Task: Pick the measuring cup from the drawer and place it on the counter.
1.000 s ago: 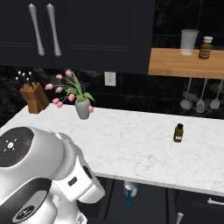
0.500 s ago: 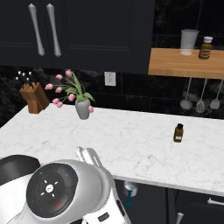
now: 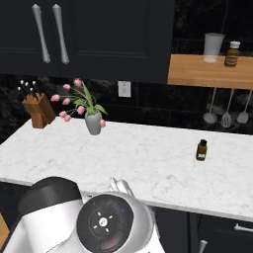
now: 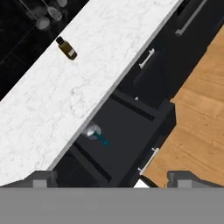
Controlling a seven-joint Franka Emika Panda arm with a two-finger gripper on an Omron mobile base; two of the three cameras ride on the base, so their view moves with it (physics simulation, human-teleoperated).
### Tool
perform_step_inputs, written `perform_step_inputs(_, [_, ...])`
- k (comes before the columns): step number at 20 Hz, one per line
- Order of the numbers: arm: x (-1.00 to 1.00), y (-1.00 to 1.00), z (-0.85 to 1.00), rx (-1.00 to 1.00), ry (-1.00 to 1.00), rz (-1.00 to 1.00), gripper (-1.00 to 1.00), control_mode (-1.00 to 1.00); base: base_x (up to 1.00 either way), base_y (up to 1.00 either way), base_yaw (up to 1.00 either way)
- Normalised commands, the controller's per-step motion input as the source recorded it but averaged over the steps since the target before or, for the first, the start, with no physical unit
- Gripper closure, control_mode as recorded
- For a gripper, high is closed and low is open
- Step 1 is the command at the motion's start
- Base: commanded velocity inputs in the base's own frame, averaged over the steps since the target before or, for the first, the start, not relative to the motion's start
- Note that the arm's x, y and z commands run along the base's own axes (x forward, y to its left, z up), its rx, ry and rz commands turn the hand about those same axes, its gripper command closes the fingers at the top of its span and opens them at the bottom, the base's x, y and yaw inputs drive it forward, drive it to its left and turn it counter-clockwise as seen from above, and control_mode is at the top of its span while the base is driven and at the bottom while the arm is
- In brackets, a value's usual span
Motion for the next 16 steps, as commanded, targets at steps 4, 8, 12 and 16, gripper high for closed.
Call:
perform_step_inputs(4, [0.07, -0.05, -0.7, 0.1, 0.31, -0.19, -1.0, -1.0, 0.0, 0.0, 0.0])
perform_step_inputs(8, [0.0, 0.0, -0.49, 0.24, 0.18, -0.35, -1.0, -1.0, 0.0, 0.0, 0.0])
perform_step_inputs(12, [0.02, 0.0, -0.73, 0.26, 0.14, -0.32, -1.0, -1.0, 0.0, 0.0, 0.0])
perform_step_inputs(16, [0.46, 0.09, -0.67, 0.24, 0.0, -0.3, -1.0, -1.0, 0.0, 0.0, 0.0])
